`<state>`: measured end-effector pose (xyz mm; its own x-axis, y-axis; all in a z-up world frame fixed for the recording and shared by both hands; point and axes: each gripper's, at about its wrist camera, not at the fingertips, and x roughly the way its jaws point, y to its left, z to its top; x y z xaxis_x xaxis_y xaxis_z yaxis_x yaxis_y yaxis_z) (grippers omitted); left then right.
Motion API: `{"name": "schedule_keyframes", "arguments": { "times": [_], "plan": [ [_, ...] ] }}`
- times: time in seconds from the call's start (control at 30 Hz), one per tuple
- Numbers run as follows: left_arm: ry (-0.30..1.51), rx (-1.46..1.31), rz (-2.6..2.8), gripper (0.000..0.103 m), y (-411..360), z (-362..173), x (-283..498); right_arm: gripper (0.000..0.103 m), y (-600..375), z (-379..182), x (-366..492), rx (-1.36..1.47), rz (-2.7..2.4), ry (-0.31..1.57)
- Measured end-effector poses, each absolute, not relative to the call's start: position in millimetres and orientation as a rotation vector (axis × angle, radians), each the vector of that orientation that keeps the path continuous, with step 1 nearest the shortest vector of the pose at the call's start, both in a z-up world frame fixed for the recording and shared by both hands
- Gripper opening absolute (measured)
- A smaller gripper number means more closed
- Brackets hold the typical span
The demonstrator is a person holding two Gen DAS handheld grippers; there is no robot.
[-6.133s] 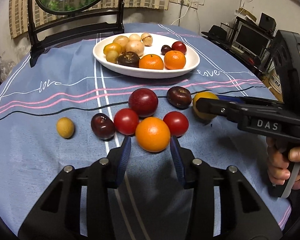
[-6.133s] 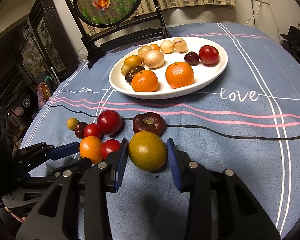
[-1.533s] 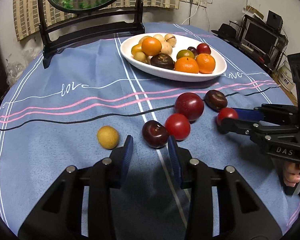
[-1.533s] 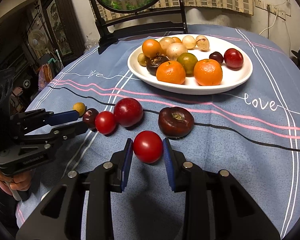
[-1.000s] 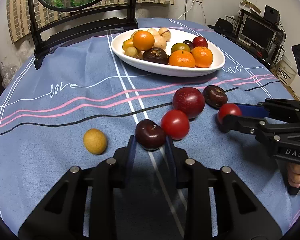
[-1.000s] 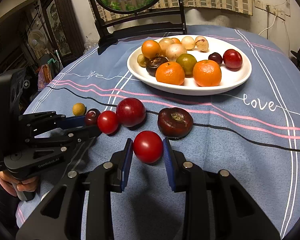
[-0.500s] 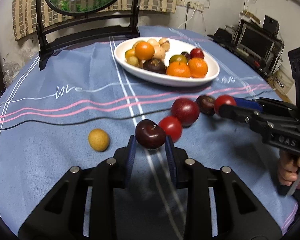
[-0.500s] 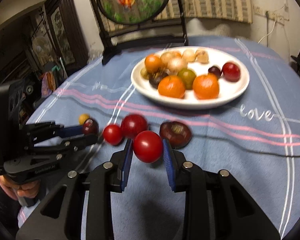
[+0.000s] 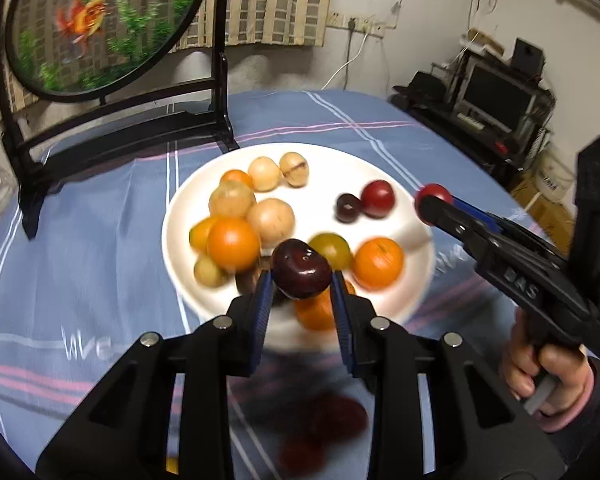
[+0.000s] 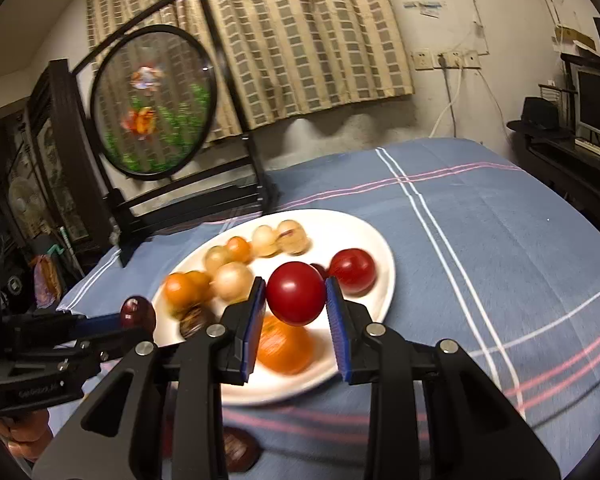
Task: Organize fruits
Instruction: 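Carry both fruits onto the white plate and open both grippers, then withdraw both grippers from the plate back to the fruit pile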
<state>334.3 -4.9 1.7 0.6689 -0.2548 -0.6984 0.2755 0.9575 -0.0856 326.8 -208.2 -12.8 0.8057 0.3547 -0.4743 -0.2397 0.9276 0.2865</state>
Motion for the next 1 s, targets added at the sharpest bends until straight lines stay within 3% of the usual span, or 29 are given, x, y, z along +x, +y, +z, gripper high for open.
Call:
{"name": "schedule_keyframes", "arguments": {
  "times": [0.5,0.6,0.67,0.73,0.87,1.0],
  "plan": [
    [0.849,0.021,-0.245,0.033,-18,-19,382,0.032,-202,-31,354,0.218,0.36,0.655],
    [0.832,0.003,-0.247,0.053,-16,-10,372,0.041,-204,-27,350,0.228,0.367,0.649],
    [0.792,-0.008,-0.221,0.071,-11,1,358,0.041,-205,-25,348,0.235,0.368,0.647],
    [0.755,-0.012,-0.211,0.073,-5,14,340,0.041,-206,-23,345,0.243,0.368,0.648],
    [0.713,-0.01,-0.161,0.09,8,28,302,0.043,-208,-16,332,0.257,0.375,0.643],
    [0.677,-0.027,-0.083,0.098,36,31,261,0.046,-207,-9,310,0.239,0.391,0.64]
  ]
}}
